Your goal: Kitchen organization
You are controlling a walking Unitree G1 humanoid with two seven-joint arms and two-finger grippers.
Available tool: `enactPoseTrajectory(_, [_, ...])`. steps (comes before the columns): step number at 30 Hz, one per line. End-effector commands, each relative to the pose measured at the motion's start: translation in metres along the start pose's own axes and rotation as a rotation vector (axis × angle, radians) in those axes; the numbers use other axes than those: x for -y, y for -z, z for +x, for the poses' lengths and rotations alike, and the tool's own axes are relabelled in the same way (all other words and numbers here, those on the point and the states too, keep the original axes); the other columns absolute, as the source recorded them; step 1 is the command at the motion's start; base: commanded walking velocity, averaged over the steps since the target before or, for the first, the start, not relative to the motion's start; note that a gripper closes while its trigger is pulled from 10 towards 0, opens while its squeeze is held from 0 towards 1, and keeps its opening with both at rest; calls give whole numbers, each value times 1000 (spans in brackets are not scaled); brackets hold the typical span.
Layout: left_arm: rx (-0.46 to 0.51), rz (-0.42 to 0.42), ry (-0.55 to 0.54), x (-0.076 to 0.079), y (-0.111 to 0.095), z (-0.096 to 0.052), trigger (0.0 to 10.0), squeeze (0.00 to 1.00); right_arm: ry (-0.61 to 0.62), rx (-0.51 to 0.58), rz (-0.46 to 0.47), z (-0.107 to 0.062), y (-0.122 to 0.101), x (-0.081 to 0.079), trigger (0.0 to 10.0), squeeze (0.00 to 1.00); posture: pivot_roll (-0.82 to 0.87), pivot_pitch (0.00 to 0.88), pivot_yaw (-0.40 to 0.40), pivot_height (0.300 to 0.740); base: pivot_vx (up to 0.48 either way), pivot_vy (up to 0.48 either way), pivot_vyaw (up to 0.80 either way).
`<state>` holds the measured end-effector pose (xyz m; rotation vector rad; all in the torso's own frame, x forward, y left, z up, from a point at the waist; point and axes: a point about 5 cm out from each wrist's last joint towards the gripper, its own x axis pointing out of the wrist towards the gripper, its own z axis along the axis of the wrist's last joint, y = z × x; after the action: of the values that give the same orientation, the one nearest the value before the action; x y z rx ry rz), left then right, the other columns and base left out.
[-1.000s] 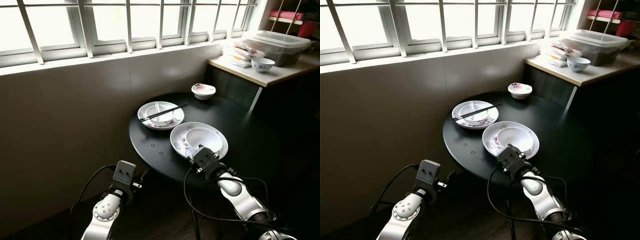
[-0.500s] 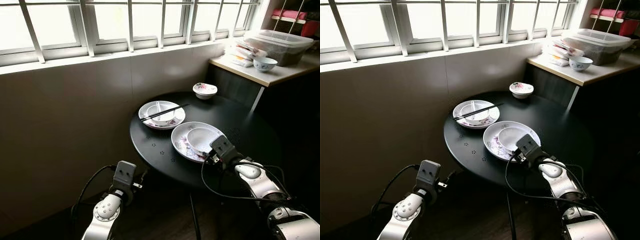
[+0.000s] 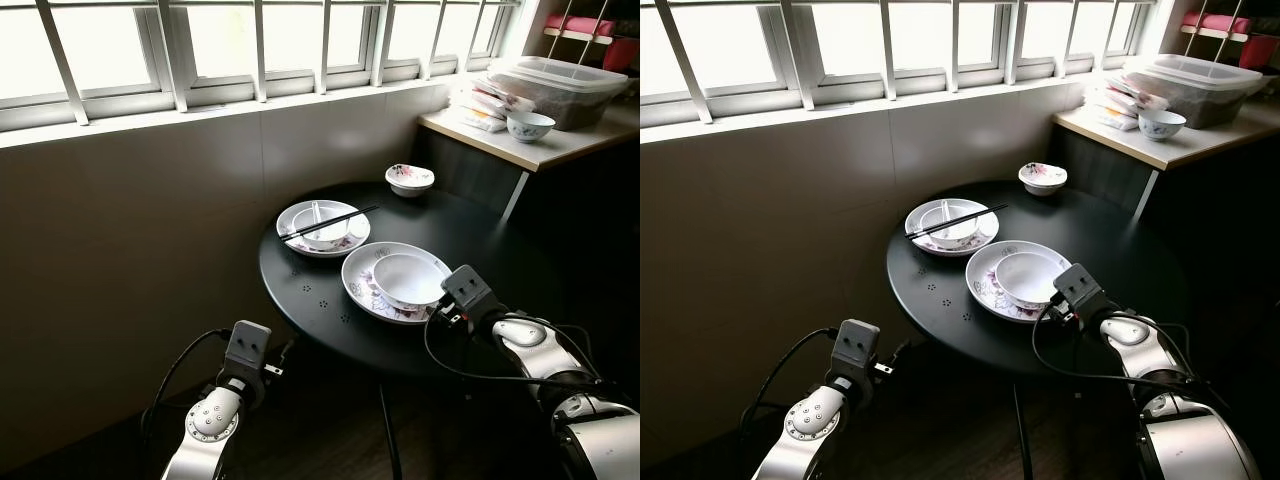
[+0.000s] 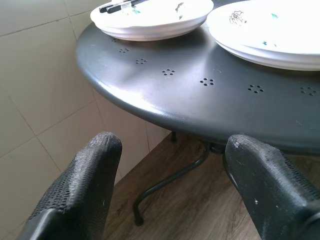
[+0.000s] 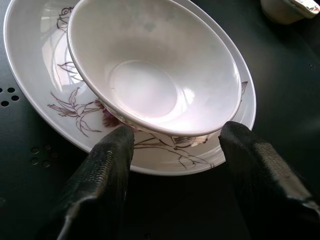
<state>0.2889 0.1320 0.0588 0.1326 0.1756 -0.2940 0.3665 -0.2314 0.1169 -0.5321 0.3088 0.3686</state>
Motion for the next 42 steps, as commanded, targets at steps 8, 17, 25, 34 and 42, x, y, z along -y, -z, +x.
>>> enactPoseTrajectory(8, [-2,-3,-6,-3,0,1,10000,0,-26,7,26,1,-3,0,10000,0,33,0,-23,740,0,0,0])
enactPoseTrajectory(17, [-4,-2,-6,-4,0,1,10000,0,-121,30,-96,6,-11,-13,10000,0,37,0,-18,740,0,0,0])
enactPoseTrajectory(25, [-6,-2,-7,-4,0,1,10000,0,-233,25,-292,11,-21,-25,10000,0,38,0,-18,740,0,0,0])
enactPoseTrajectory(34, [-4,-7,-12,-2,0,3,10000,0,-278,-39,-467,15,-28,-27,10000,0,58,0,-37,740,0,0,0])
enactPoseTrajectory(42, [-1,-13,-14,0,0,2,10000,0,-270,-101,-467,14,-22,-22,10000,0,64,0,-49,740,0,0,0])
